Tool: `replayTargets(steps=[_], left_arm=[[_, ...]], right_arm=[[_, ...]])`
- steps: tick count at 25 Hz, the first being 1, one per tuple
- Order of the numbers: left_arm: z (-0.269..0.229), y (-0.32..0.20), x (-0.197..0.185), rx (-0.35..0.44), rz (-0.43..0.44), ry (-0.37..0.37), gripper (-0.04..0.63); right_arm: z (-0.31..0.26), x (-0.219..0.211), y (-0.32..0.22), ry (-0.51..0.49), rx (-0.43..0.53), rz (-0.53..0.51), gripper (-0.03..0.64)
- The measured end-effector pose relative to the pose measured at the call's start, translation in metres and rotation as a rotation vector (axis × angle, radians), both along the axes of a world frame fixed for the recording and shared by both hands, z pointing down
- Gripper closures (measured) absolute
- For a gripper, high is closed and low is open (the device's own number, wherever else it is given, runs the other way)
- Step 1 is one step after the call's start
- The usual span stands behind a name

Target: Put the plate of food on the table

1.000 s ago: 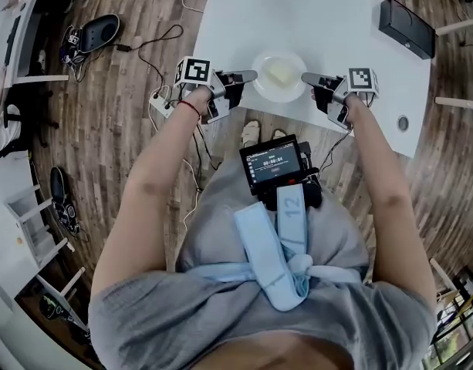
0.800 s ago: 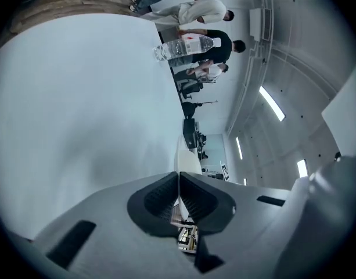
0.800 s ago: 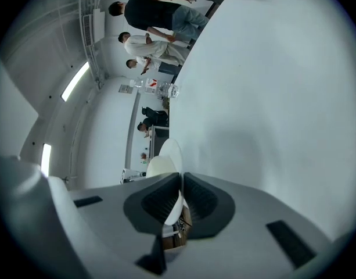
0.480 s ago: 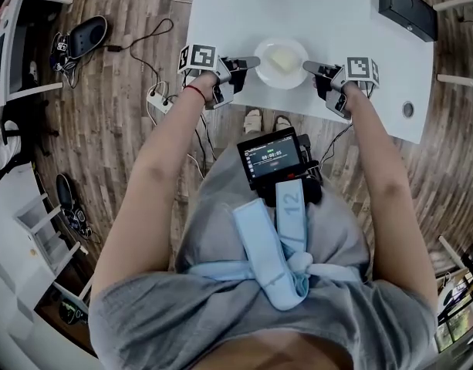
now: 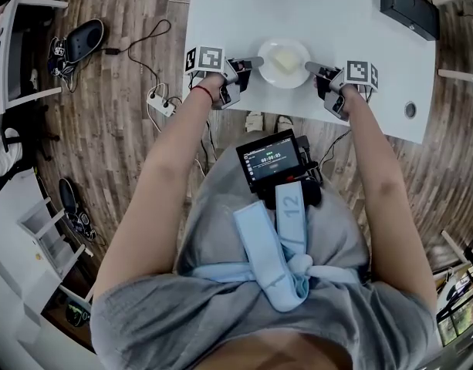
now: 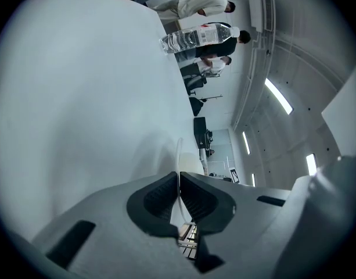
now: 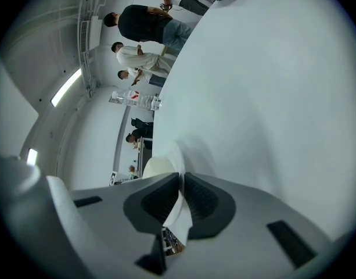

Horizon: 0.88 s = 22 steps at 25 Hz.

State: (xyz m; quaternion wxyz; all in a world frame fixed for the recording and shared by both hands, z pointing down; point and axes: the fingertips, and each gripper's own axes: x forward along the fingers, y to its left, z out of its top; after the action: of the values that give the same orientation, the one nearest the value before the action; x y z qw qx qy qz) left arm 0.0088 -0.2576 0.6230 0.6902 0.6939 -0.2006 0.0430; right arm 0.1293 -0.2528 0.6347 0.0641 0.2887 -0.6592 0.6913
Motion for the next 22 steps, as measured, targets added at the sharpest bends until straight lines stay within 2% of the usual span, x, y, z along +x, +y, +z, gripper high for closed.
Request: replayTargets(steps=[12,22], left_arm=[[0.016,0.004,0.002,-0.007,0.015,-0.071,0.568],[0.014,0.009,0.001,-0.070,0.030,-0.033,0.566]], right_arm=[[0.008,0.005,0.002,0.032,-0.019,0.026,0.578],[0.010,0.006,0.004,0.035,-0.021,0.043,0.578]])
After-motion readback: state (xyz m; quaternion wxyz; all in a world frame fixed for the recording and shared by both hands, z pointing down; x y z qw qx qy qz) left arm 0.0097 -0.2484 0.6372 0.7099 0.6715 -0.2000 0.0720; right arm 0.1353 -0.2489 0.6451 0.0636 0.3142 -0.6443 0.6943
